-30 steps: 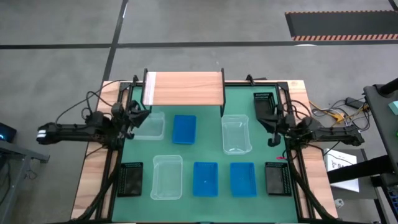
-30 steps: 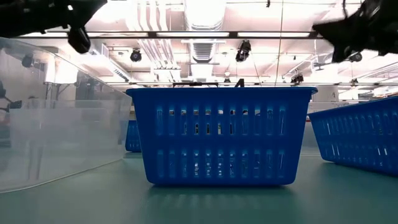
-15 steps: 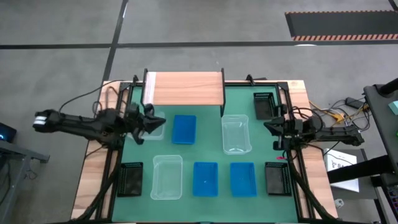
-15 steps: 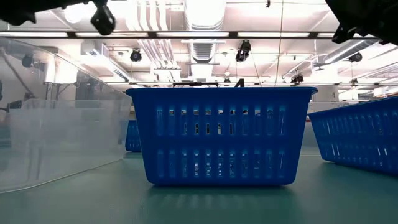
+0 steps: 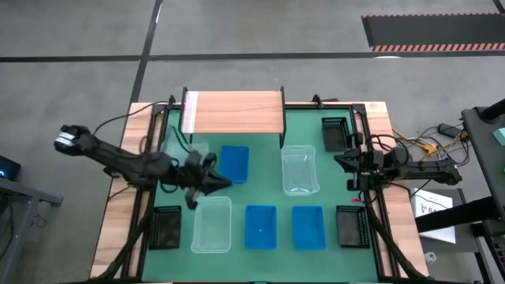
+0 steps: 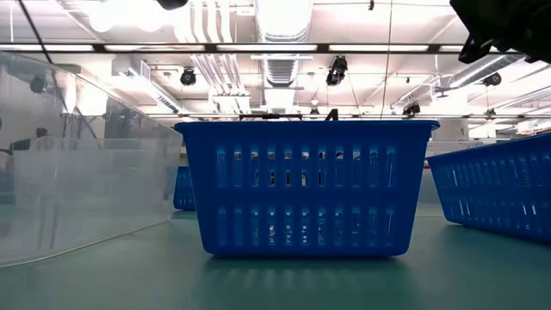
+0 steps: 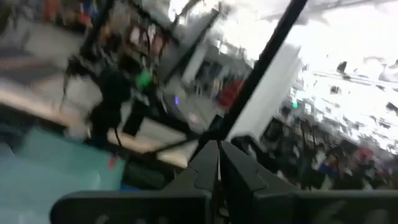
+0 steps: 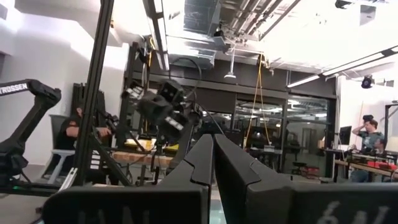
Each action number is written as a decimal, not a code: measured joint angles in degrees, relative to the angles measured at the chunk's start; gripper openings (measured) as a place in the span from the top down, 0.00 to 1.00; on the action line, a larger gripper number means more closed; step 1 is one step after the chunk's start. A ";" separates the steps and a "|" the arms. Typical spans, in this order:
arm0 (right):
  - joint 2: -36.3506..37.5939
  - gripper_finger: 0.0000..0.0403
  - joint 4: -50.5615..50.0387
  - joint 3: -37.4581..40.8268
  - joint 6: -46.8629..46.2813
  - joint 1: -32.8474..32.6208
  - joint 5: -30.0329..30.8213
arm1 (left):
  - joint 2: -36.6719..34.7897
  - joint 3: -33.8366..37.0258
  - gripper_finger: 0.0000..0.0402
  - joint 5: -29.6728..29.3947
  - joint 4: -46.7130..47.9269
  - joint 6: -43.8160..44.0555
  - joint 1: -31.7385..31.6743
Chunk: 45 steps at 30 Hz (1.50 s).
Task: Stack baskets on shelf by color
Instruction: Put the top blue bin on the shelf
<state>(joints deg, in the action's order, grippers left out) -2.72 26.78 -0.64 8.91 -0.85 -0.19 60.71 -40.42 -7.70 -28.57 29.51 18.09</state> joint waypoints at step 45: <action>0.00 0.98 -4.55 0.00 -1.42 0.00 0.09 | 32.93 -29.81 0.73 -6.72 70.28 -19.77 -9.01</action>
<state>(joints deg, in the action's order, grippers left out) -2.72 22.22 -0.64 7.49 -0.85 -0.10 93.64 -70.23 -14.42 41.71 9.74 9.08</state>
